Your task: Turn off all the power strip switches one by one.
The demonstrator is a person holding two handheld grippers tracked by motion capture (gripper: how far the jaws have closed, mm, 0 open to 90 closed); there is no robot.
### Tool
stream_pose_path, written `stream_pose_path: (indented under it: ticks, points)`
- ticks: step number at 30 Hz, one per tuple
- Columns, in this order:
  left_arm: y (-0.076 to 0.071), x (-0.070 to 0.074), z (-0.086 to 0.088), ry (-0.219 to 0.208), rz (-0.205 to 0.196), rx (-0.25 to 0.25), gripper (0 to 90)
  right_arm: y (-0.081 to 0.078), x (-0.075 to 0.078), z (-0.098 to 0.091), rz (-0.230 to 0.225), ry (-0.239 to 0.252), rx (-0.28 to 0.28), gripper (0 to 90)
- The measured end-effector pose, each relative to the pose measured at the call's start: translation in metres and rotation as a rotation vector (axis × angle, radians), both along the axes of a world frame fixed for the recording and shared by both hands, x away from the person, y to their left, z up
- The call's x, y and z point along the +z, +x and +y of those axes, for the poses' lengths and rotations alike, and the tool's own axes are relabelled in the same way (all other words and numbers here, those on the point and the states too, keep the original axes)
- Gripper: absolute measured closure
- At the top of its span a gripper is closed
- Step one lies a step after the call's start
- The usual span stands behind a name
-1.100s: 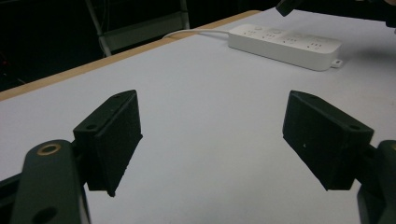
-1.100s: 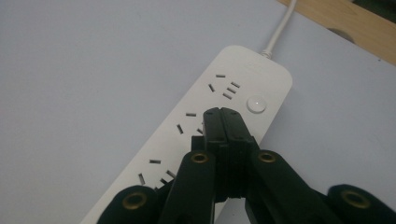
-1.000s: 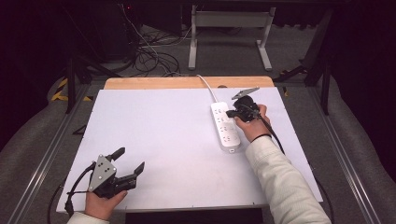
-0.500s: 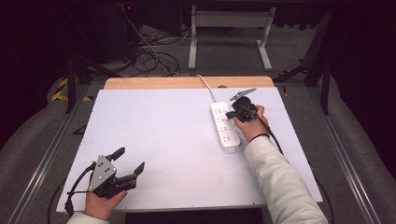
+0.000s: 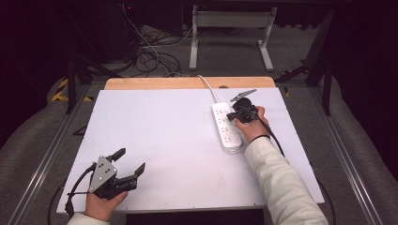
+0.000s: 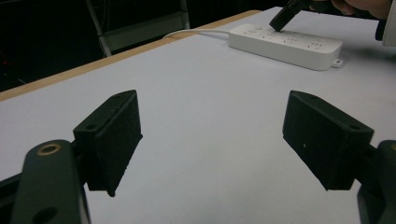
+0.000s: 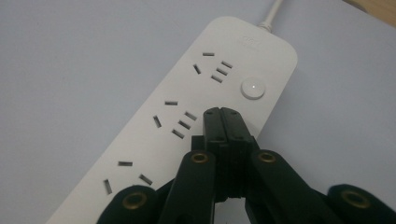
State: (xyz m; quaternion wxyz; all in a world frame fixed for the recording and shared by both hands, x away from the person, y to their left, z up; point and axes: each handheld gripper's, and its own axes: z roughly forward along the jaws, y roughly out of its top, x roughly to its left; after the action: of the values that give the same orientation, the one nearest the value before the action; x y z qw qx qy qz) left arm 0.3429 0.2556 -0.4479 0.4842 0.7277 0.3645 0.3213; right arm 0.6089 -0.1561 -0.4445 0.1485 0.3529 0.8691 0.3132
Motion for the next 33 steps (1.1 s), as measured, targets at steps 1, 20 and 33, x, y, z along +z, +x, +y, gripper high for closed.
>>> stream_pose_path:
  ticks: [1,20,33]
  points:
    - [0.000,0.000,0.000,0.001,0.000,0.000,19.9,0.000,0.000,0.000,0.000,0.000,-0.003,90.0]
    - [0.000,0.000,0.000,0.006,0.000,-0.006,19.9,0.000,-0.002,0.000,0.009,0.004,-0.011,90.0]
    - [0.000,0.000,0.000,-0.001,0.001,-0.003,19.9,-0.008,0.013,0.004,-0.062,0.029,-0.018,90.0]
